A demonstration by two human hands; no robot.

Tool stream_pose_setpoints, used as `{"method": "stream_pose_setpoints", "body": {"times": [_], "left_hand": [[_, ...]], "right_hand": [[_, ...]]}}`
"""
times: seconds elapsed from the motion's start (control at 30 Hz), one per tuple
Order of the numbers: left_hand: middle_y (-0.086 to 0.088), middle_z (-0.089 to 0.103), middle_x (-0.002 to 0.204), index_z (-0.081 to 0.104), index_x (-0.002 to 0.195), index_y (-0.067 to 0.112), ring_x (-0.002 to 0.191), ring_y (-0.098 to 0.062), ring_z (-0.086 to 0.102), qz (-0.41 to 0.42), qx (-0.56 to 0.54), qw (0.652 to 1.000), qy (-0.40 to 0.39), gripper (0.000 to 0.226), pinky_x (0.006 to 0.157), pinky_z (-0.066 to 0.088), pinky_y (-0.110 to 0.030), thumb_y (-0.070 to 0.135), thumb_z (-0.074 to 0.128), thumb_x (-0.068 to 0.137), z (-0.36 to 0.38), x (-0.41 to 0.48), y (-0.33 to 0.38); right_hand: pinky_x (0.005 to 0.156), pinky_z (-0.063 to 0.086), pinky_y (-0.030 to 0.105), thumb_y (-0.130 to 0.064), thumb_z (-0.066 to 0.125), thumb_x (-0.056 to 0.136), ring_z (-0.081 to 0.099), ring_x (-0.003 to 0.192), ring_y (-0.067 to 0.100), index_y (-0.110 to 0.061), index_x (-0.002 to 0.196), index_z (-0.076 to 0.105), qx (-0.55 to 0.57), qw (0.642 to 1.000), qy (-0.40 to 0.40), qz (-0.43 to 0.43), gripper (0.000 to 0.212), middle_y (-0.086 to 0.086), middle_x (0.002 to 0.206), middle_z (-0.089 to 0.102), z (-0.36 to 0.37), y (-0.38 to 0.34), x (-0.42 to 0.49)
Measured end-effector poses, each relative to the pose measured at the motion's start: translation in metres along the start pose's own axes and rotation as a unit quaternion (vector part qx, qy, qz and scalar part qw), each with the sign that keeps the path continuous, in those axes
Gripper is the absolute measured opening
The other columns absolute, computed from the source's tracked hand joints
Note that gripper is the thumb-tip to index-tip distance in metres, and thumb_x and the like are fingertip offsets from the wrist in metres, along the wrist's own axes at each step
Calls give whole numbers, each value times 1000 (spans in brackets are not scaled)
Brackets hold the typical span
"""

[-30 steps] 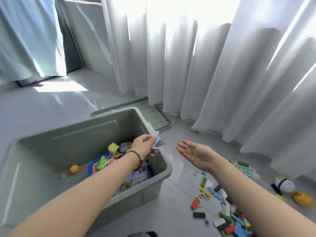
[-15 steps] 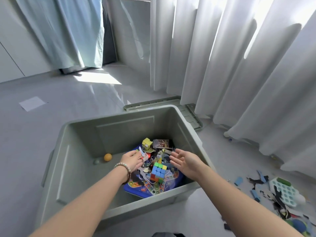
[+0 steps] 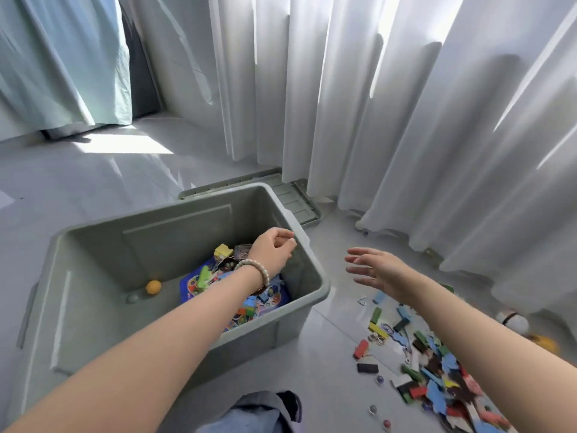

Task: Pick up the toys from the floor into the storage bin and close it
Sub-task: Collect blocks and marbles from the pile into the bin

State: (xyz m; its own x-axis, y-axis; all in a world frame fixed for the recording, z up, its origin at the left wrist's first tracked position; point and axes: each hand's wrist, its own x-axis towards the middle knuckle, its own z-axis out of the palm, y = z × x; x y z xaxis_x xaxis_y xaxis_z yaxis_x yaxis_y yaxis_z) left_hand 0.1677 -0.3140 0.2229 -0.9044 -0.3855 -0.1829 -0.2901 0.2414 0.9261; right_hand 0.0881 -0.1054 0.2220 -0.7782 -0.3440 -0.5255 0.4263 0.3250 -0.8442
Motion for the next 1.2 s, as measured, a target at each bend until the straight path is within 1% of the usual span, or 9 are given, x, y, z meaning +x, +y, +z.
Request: {"method": "stream_pose_setpoints", "body": {"times": [0.1, 0.17, 0.33, 0.6, 0.7, 0.83, 0.93, 1.07, 1.2], "left_hand": [[-4, 63, 90, 61, 98, 17, 78, -17, 58, 33, 61, 995, -77, 11, 72, 48, -29, 18, 55, 89, 53, -8, 9], [-2, 62, 90, 61, 99, 18, 83, -19, 59, 24, 102, 986, -132, 12, 74, 47, -28, 21, 55, 89, 90, -14, 2], [0, 56, 125, 48, 127, 19, 107, -18, 56, -21, 297, 916, -269, 42, 90, 43, -27, 38, 53, 90, 150, -27, -42], [-3, 43, 141, 33, 141, 18, 124, -21, 48, -92, 319, 907, -258, 69, 104, 38, -32, 38, 65, 83, 214, -26, -129], [-4, 42, 141, 32, 141, 19, 122, -22, 50, -96, 313, 906, -270, 74, 103, 40, -32, 39, 68, 80, 237, -17, -151], [-5, 39, 143, 30, 142, 18, 129, -22, 43, -104, 322, 899, -279, 78, 105, 36, -32, 39, 69, 79, 264, -10, -178], [-7, 35, 143, 25, 144, 18, 127, -23, 45, -100, 338, 891, -288, 86, 105, 38, -32, 37, 73, 76, 274, -8, -194], [-1, 35, 135, 23, 144, 27, 111, -23, 55, -66, 379, 875, -292, 87, 96, 46, -36, 38, 73, 74, 278, -7, -205], [-1, 36, 132, 26, 142, 32, 116, -22, 51, -48, 399, 869, -289, 84, 95, 47, -35, 38, 73, 73, 282, 0, -208]], "right_hand": [[91, 48, 34, -5, 49, 93, 58, 107, 22, -15, 116, 56, -42, 998, 46, 4, 26, 8, 124, 58, -48, 34, -14], [94, 47, 35, -5, 52, 92, 57, 108, 22, -14, 118, 55, -63, 996, 64, 16, 28, 8, 123, 58, -73, 65, -22], [91, 45, 34, -12, 62, 88, 55, 106, 20, -14, 123, 54, -109, 990, 59, 73, 35, 6, 121, 57, -108, 151, -28], [97, 39, 31, -22, 75, 78, 41, 128, 21, -19, 131, 49, -192, 971, 72, 120, 59, -1, 137, 42, -135, 256, -10], [101, 33, 24, -20, 77, 75, 39, 131, 21, -20, 133, 48, -237, 963, 52, 117, 64, 5, 143, 40, -145, 281, 1], [109, 27, 26, -18, 78, 73, 36, 133, 19, -23, 137, 44, -296, 950, 56, 79, 72, 2, 143, 41, -147, 305, 15], [109, 33, 30, -15, 77, 71, 32, 135, 16, -28, 141, 35, -370, 927, 37, 45, 83, -4, 146, 32, -145, 316, 25], [86, 47, 28, -10, 70, 74, 39, 122, 15, -31, 144, 30, -440, 897, 32, 13, 82, -6, 141, 26, -144, 323, 33], [94, 46, 33, -24, 70, 79, 37, 126, 15, -29, 143, 30, -453, 890, 47, -5, 76, -6, 138, 31, -143, 326, 39]]}}
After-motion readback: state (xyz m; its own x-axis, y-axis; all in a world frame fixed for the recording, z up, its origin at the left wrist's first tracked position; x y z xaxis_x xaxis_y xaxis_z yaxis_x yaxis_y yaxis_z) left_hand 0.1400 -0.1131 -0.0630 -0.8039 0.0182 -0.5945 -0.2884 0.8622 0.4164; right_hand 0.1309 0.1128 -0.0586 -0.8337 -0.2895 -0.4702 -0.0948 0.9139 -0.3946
